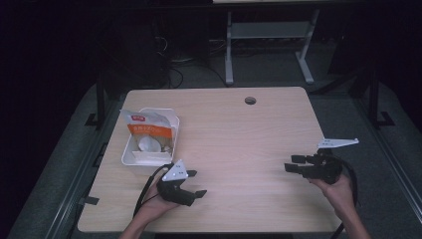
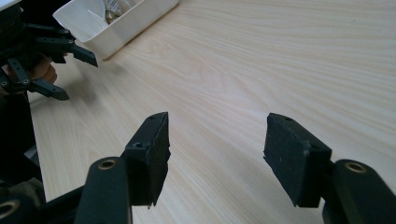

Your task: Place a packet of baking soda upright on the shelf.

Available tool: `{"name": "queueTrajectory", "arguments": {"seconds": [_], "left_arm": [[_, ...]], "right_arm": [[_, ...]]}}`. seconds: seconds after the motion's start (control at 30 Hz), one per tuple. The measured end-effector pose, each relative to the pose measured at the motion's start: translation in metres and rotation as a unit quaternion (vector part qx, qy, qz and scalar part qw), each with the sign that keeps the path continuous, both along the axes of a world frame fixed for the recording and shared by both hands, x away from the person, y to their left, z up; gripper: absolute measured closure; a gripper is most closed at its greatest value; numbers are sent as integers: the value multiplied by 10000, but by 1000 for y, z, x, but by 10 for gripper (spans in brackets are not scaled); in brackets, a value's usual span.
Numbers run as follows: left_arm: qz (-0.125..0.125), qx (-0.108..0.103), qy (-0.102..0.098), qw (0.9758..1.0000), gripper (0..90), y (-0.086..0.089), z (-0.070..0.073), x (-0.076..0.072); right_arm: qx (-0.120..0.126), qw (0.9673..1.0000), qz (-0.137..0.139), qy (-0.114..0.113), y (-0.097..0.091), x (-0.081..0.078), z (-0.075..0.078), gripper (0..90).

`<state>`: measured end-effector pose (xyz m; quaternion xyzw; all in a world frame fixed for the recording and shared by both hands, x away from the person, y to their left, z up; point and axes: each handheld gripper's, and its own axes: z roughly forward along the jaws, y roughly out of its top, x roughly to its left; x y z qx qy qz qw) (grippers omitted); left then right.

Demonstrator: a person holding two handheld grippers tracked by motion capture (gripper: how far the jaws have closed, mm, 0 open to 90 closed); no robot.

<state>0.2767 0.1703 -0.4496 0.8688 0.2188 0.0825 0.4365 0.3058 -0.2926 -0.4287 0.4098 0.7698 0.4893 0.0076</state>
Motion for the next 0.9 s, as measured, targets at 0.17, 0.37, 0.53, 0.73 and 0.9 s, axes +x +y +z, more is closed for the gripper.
{"name": "queueTrajectory", "arguments": {"seconds": [0.17,0.37,0.53,0.73,0.9], "left_arm": [[6,-3,-21,10000,245,-1,0,0],[-12,7,-14,10000,245,-2,-1,-1],[-15,14,-2,10000,245,-3,-1,-1],[-33,2,2,10000,245,-4,-1,-1],[-49,-7,-1,10000,245,-4,-1,-1]], "right_arm": [[0,10000,-56,38,-4,-7,-5,381],[-30,9999,-75,71,-7,-16,-13,374],[-38,9999,-95,82,-9,-23,-19,370],[66,9999,-74,133,-10,-34,-27,353],[72,9999,-91,10,-8,-40,-25,346]]}}
